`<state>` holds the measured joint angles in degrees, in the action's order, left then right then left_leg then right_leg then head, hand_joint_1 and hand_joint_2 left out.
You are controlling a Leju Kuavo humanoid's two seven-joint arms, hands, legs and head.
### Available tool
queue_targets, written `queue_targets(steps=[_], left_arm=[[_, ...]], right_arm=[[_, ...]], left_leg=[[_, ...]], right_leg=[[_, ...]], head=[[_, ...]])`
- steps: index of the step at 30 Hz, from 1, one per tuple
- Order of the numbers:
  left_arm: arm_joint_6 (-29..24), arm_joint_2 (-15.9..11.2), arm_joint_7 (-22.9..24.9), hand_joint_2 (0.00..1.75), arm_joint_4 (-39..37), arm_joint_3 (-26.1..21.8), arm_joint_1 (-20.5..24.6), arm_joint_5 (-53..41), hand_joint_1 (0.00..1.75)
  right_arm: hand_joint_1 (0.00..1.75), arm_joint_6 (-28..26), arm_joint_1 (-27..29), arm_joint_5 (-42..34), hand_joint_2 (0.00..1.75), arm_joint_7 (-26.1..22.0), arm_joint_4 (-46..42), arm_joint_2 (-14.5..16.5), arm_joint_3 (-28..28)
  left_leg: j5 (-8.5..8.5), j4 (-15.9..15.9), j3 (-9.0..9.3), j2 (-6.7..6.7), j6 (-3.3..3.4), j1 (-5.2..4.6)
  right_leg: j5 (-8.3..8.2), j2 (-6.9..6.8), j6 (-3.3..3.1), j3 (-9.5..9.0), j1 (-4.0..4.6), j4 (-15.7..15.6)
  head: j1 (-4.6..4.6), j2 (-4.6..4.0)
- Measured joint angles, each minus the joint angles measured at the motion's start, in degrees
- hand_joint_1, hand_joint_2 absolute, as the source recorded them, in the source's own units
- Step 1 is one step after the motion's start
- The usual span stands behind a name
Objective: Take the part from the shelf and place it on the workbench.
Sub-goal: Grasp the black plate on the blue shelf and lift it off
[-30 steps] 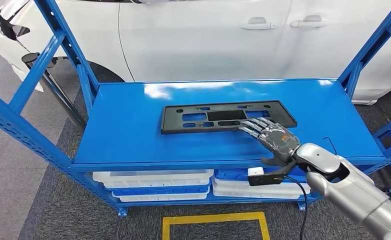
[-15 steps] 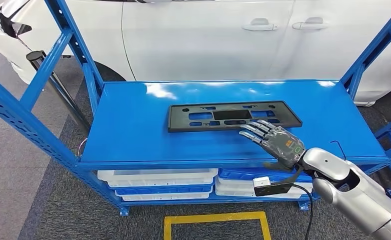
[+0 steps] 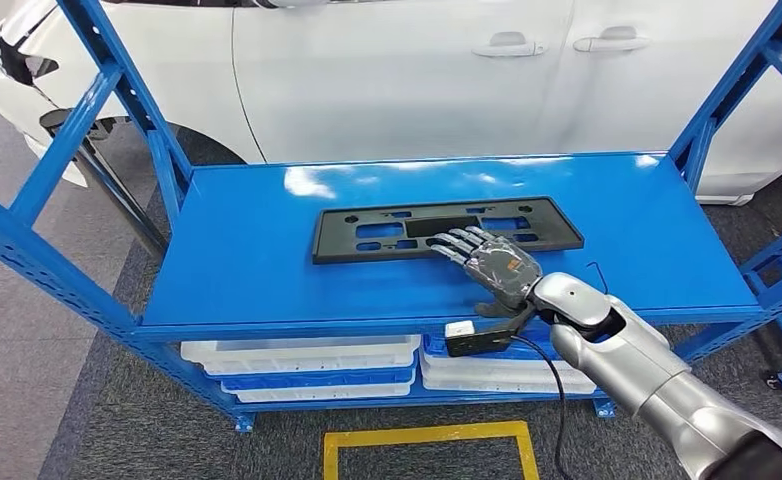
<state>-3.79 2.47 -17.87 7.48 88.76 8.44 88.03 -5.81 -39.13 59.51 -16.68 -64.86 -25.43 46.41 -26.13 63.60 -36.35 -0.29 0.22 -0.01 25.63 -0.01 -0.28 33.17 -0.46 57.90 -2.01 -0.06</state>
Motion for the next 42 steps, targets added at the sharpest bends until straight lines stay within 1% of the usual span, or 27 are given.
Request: queue_targets(steps=[1,2,5,6,8,10,11,12,13,15,16,17,20,22,23,25,26,27,28,30,32,34,36,38,40,41,42], left_arm=[[0.05,0.0,-0.01,0.0,0.0,0.0,0.03,-0.03,0.0],[0.09,0.01,-0.01,0.0,0.0,0.0,0.03,-0.08,0.0],[0.13,0.03,0.01,0.0,0.01,0.01,-0.1,-0.31,0.0],[0.12,0.03,0.01,0.0,0.01,0.02,-0.1,-0.39,0.0],[0.09,0.05,0.01,0.0,0.02,0.02,-0.02,-0.48,0.0],[0.08,0.13,0.01,0.0,0.03,0.03,-0.06,-0.52,0.0],[0.08,0.18,0.01,0.0,0.04,0.04,-0.1,-0.54,0.0],[0.08,0.2,0.0,0.0,0.04,0.04,-0.13,-0.55,0.0],[0.07,0.21,-0.01,0.0,0.05,0.04,-0.12,-0.57,0.0],[0.06,0.24,-0.04,0.0,0.06,0.04,-0.03,-0.65,0.0],[0.05,0.24,-0.07,0.0,0.07,0.04,0.01,-0.7,0.0],[0.05,0.24,-0.08,0.0,0.07,0.04,0.04,-0.75,0.0],[0.05,0.26,-0.1,0.0,0.07,0.04,0.08,-0.97,0.0],[0.05,0.28,-0.1,0.0,0.07,0.04,0.15,-1.09,0.0],[0.06,0.28,-0.1,0.0,0.07,0.04,0.16,-1.12,0.0],[0.1,0.28,-0.08,0.0,0.07,0.04,0.1,-1.19,0.0],[0.13,0.28,-0.05,0.0,0.07,0.04,0.03,-1.24,0.0],[0.14,0.28,-0.01,0.0,0.07,0.04,-0.02,-1.29,0.0],[0.15,0.28,0.04,0.0,0.07,0.04,-0.04,-1.34,0.0],[0.13,0.28,0.09,0.0,0.07,0.04,0.02,-1.38,0.0],[0.08,0.28,0.09,0.0,0.07,0.04,0.07,-1.37,0.0],[0.04,0.28,0.08,0.0,0.07,0.04,-0.03,-1.33,0.0],[0.03,0.3,0.06,0.0,0.07,0.04,-0.11,-1.26,0.0],[0.03,0.32,0.03,0.0,0.07,0.04,-0.02,-1.23,0.0],[0.03,0.35,0.01,0.0,0.08,0.04,-0.01,-1.24,0.0],[0.03,0.37,0.01,0.0,0.09,0.04,-0.07,-1.24,0.0],[0.03,0.37,0.01,0.0,0.09,0.04,-0.12,-1.24,0.0]], right_arm=[[0.0,-0.15,-0.49,-0.17,1.75,0.1,0.96,0.53,0.27],[0.0,-0.31,-0.83,-0.37,1.75,0.2,1.8,0.91,0.51],[0.0,-0.88,-1.31,-0.89,1.75,0.27,3.84,1.61,1.15],[0.0,-1.19,-1.46,-1.01,1.75,0.28,4.38,1.73,1.33],[0.0,-1.96,-1.79,-1.11,1.75,0.49,5.54,1.91,1.63],[0.0,-2.67,-1.88,-1.04,1.75,0.97,6.94,2.19,2.01],[0.0,-2.97,-1.83,-0.97,1.75,1.21,7.64,2.39,2.2],[0.0,-3.29,-1.87,-0.91,1.75,1.39,8.32,2.64,2.36],[0.0,-3.58,-2.02,-0.86,1.75,1.54,8.9,2.92,2.46],[0.0,-4.09,-2.56,-0.77,1.75,1.83,9.92,3.44,2.54],[0.0,-4.27,-2.85,-0.73,1.75,1.96,10.41,3.7,2.56],[0.0,-4.43,-3.12,-0.71,1.75,2.09,10.9,3.99,2.58],[0.0,-4.56,-4.02,-0.67,1.75,2.25,12.26,5.03,2.65],[0.0,-4.55,-4.8,-0.51,1.75,2.33,13.31,5.91,2.68],[0.0,-4.56,-5.17,-0.39,1.75,2.39,13.91,6.42,2.72],[0.0,-4.69,-5.75,-0.08,1.75,2.53,15.27,7.31,2.83],[0.0,-4.88,-6.0,0.11,1.75,2.59,16.03,7.81,2.88],[0.0,-5.1,-6.31,0.32,1.75,2.64,16.86,8.33,2.93],[0.0,-5.31,-6.67,0.5,1.75,2.69,17.7,8.88,2.96],[0.0,-5.46,-7.56,0.76,1.75,2.72,19.29,9.94,2.99],[0.0,-5.42,-8.66,0.87,1.75,2.49,20.82,10.82,3.04],[0.0,-5.37,-9.72,0.9,1.75,2.15,22.33,11.52,3.15],[0.0,-5.33,-10.49,0.9,1.75,2.01,23.41,12.04,3.22],[0.0,-5.28,-11.2,0.91,1.75,1.96,24.27,12.47,3.31],[0.0,-5.24,-11.63,0.93,1.75,1.96,25.33,12.87,3.48],[0.0,-5.23,-11.7,0.95,1.75,2.0,25.91,13.04,3.59],[0.0,-5.25,-11.72,0.98,1.75,2.04,26.44,13.2,3.69]], left_leg=[[1.03,-3.16,1.49,0.0,0.3,-0.11],[1.37,-4.91,2.28,-0.02,0.52,-0.22],[1.47,-5.81,2.49,-0.12,1.15,-0.16],[1.66,-6.14,2.61,-0.1,1.45,-0.03],[1.99,-6.64,2.8,-0.03,1.87,0.16],[2.01,-6.63,2.73,-0.03,2.0,0.13],[1.99,-6.57,2.71,-0.04,2.0,0.12],[1.94,-6.49,2.69,-0.04,1.98,0.13],[1.87,-6.38,2.71,-0.05,1.89,0.16],[1.58,-5.99,2.7,-0.09,1.51,0.12],[1.43,-5.73,2.59,-0.13,1.26,0.03],[1.34,-5.55,2.48,-0.15,0.99,-0.05],[1.19,-5.39,2.36,-0.14,0.14,-0.01],[-0.4,-3.26,1.54,-0.1,-0.47,0.14],[-2.01,-0.57,0.38,-0.08,-0.73,0.24],[-5.62,7.13,-3.1,-0.07,-1.14,0.36],[-6.54,10.12,-4.5,-0.07,-1.24,0.42],[-6.39,11.22,-5.01,-0.06,-1.26,0.45],[-5.15,9.95,-4.4,-0.06,-1.19,0.48],[-1.25,2.27,-0.76,-0.06,-0.79,0.48],[0.8,-3.97,2.08,-0.08,-0.26,0.3],[0.94,-5.19,2.45,-0.13,0.22,0.09],[1.37,-5.64,2.47,-0.11,0.94,0.28],[1.79,-6.2,2.58,-0.05,1.58,0.48],[1.87,-6.21,2.48,-0.05,1.79,0.41],[1.86,-6.17,2.45,-0.06,1.82,0.39],[1.85,-6.11,2.43,-0.08,1.84,0.37]], right_leg=[[0.03,0.0,0.17,0.02,0.11,0.02],[0.06,-0.01,0.38,0.09,0.19,0.05],[0.16,-0.07,1.29,0.14,0.16,0.05],[0.74,-0.08,1.58,0.39,0.12,0.68],[3.62,-0.02,2.06,2.49,-0.07,5.41],[6.96,0.0,2.46,6.24,-0.24,13.19],[7.45,-0.01,2.62,7.56,-0.34,15.67],[6.79,-0.01,2.73,7.88,-0.44,16.01],[5.09,-0.02,2.8,7.04,-0.57,13.94],[1.16,-0.07,2.8,3.39,-0.77,6.02],[0.04,-0.01,2.56,1.98,-0.73,2.86],[-0.4,0.05,2.25,1.2,-0.62,1.04],[-0.45,0.19,1.07,1.06,-0.43,0.38],[-0.65,0.11,0.3,0.94,-0.61,0.13],[-0.72,0.05,0.02,0.92,-0.66,0.05],[-0.76,0.0,-0.2,1.02,-0.57,0.08],[-0.76,0.0,-0.22,1.04,-0.52,0.09],[-0.77,0.03,-0.22,1.04,-0.48,0.12],[-0.76,0.07,-0.21,1.0,-0.45,0.14],[-0.71,0.15,-0.09,0.9,-0.42,0.21],[-0.73,0.2,0.37,1.08,-0.23,0.34],[-0.92,0.23,1.06,1.33,-0.13,0.27],[-0.64,0.21,1.71,1.5,-0.23,0.46],[1.72,0.16,2.17,3.08,-0.31,4.0],[5.42,0.13,2.45,6.56,-0.35,11.69],[6.56,0.13,2.57,8.18,-0.36,15.1],[6.59,0.12,2.63,8.98,-0.37,16.69]], head=[[-0.01,0.0],[-0.01,0.0],[0.0,0.0],[0.0,0.0],[0.0,-0.01],[0.0,0.0],[0.0,0.0],[0.0,0.0],[0.0,0.0],[0.0,-0.01],[-0.01,0.0],[-0.01,0.01],[-0.01,0.01],[-0.01,0.0],[-0.01,0.0],[-0.01,0.0],[-0.01,0.0],[-0.01,0.0],[-0.01,0.01],[0.0,0.01],[-0.01,0.01],[-0.01,0.01],[-0.01,0.0],[0.0,0.0],[0.0,0.0],[0.0,0.01],[0.0,0.0]])
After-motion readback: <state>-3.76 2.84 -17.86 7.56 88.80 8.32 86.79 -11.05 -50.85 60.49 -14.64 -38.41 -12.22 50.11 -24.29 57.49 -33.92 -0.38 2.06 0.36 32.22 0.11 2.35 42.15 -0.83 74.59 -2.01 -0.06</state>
